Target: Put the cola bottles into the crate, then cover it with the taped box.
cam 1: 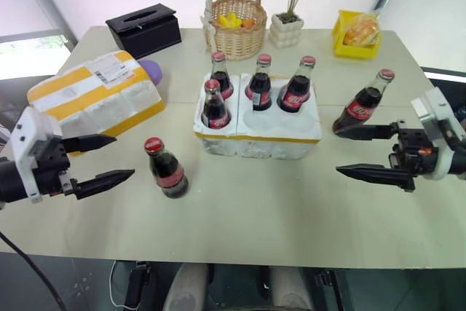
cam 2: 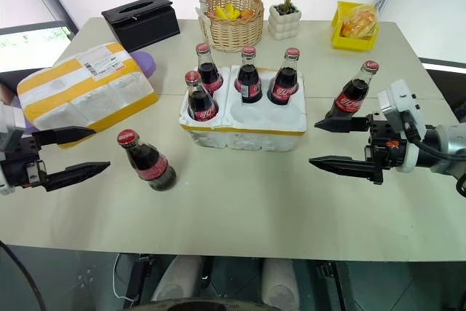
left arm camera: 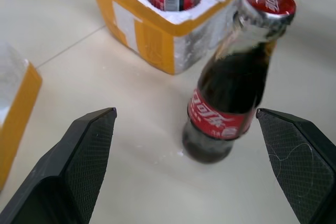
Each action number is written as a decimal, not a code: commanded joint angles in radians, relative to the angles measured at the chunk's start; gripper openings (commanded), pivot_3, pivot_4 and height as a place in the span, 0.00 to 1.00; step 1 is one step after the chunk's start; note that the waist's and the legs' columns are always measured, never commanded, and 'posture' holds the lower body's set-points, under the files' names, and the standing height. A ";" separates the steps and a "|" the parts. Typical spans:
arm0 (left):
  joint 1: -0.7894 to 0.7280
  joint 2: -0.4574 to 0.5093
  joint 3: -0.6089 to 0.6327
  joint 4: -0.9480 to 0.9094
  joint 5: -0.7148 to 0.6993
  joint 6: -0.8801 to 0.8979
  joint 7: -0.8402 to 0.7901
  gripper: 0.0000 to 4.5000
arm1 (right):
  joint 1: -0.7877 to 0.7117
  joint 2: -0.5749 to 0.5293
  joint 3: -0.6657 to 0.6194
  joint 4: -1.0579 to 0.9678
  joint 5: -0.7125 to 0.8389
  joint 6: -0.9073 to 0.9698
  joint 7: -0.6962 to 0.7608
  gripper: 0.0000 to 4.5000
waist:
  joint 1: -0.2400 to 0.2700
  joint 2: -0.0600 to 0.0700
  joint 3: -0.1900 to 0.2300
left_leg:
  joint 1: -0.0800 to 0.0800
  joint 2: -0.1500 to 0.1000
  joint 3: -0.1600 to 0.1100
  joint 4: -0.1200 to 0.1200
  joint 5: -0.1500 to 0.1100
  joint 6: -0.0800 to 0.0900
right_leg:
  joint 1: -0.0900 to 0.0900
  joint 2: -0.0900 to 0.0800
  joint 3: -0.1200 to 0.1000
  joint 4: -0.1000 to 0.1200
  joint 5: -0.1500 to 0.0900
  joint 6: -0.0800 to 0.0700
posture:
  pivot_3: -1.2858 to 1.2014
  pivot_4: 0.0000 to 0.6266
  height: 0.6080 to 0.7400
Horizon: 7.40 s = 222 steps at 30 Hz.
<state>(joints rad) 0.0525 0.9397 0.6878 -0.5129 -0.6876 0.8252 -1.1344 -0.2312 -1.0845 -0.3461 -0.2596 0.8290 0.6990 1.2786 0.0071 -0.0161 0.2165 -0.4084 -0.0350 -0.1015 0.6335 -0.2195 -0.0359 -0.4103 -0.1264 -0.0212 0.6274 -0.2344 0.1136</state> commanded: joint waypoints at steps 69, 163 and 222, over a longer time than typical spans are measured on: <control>-0.986 -0.455 -0.845 0.394 0.083 -0.130 0.118 0.63 | 0.099 0.066 -0.100 -0.136 0.042 -0.011 -0.069 1.00 | 0.004 -0.001 0.000 | -0.003 0.000 0.017 0.013 0.000 0.001 | 0.003 0.002 0.016 -0.012 0.012 0.017 | 0.52 0.24 1.00; -0.762 -0.936 -0.857 0.292 0.426 -0.106 0.905 1.00 | -0.042 0.068 0.010 0.004 -0.065 -0.072 -0.098 1.00 | 0.005 -0.001 0.000 | -0.012 -0.001 0.017 0.015 0.000 0.001 | -0.003 0.003 0.016 -0.013 0.018 0.019 | 0.52 0.24 1.00; -0.703 0.035 -0.302 0.263 -0.290 0.209 0.040 1.00 | -0.307 0.128 0.067 0.739 -0.405 -0.340 -0.215 1.00 | -0.025 0.000 0.000 | -0.005 0.000 0.019 0.014 0.000 0.001 | 0.000 0.003 0.020 -0.012 0.017 0.014 | 0.52 0.24 1.00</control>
<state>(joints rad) -0.6402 0.9744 0.3490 -0.2221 -0.9568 1.0565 -1.1132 -0.5145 -0.9553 -0.2756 0.4608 0.4361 0.3844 1.0773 -0.0181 -0.0161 0.2168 -0.4137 -0.0352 -0.0820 0.6475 -0.2193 -0.0352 -0.4105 -0.1232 -0.0016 0.6154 -0.2175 0.1279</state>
